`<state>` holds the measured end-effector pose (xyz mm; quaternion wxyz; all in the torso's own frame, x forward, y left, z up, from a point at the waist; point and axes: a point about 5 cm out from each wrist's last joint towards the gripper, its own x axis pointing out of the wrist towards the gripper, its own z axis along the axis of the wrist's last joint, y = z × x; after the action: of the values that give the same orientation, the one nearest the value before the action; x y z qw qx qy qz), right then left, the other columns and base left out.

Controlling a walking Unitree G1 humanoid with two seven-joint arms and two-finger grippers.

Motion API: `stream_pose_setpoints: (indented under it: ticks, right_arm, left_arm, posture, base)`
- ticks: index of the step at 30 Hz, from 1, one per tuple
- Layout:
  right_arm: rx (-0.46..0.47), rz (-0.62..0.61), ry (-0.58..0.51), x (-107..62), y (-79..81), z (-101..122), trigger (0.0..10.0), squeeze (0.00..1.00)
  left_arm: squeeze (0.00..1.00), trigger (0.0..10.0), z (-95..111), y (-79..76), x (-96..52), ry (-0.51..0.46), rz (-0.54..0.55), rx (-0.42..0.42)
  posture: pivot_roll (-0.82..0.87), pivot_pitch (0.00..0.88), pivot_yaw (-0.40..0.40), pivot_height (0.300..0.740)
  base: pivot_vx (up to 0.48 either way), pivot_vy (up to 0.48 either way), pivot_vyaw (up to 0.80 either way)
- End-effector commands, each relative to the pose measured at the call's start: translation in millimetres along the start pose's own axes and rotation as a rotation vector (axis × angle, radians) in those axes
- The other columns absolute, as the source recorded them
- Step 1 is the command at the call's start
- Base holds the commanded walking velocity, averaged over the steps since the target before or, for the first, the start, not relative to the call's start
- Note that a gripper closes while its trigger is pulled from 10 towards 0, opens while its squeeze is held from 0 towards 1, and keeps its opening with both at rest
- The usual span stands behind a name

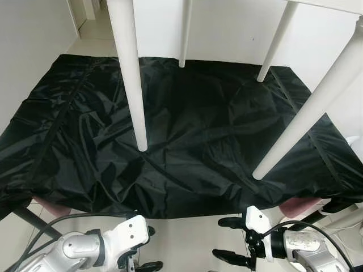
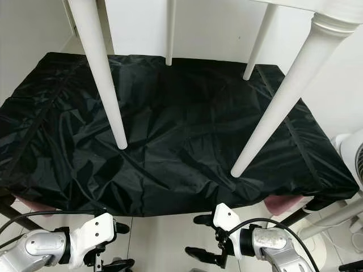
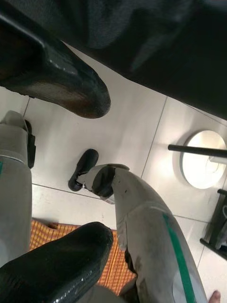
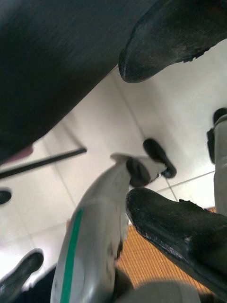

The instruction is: Building children table

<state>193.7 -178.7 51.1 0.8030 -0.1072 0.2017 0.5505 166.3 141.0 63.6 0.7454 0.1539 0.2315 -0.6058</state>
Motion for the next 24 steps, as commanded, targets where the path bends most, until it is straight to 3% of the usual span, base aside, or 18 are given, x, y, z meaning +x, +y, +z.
stream_pose_setpoints:
  ticks: [1,3,6,11,15,18,24]
  right_arm:
    - [-0.002,-0.018,0.013,-0.1,-1.4,-3.7,10.0,0.00]
    - [0.047,-0.073,0.012,2.0,-5.7,-11.5,10.0,0.00]
    - [0.072,-0.102,0.002,3.2,-7.9,-14.4,10.0,0.00]
    - [0.154,-0.250,-0.020,12.1,-18.9,-28.3,10.0,0.00]
    - [0.204,-0.314,-0.015,14.8,-23.9,-35.3,10.0,0.00]
    - [0.287,-0.420,0.013,17.4,-28.2,-51.9,10.0,0.00]
    - [0.380,-0.504,0.036,16.1,-26.2,-71.8,10.0,0.00]
  left_arm:
    - [0.00,10.0,-5.2,1.5,-3.0,0.024,-0.001,0.007]
    - [0.00,10.0,-14.4,9.9,-0.4,0.023,0.080,-0.060]
    - [0.00,10.0,-18.9,14.6,0.6,0.022,0.130,-0.089]
    - [0.00,10.0,-34.6,27.5,9.3,0.020,0.269,-0.155]
    - [0.00,10.0,-41.3,29.9,13.6,0.025,0.298,-0.188]
    - [0.00,10.0,-57.6,33.4,20.1,0.066,0.363,-0.237]
    - [0.00,10.0,-78.8,32.9,22.3,0.113,0.413,-0.289]
  posture:
    - [-0.02,0.081,-0.032,0.740]
    - [-0.02,0.078,-0.029,0.740]
    - [-0.02,0.078,-0.029,0.740]
    - [-0.02,0.076,-0.027,0.740]
    - [-0.02,0.076,-0.027,0.740]
    - [-0.02,0.079,-0.023,0.740]
    - [-0.02,0.080,-0.019,0.740]
  base:
    - [0.000,0.000,0.00]
    - [0.000,0.000,0.00]
    - [0.000,0.000,0.00]
    - [0.000,0.000,0.00]
    - [0.000,0.000,0.00]
    - [0.000,0.000,0.00]
    - [0.000,0.000,0.00]
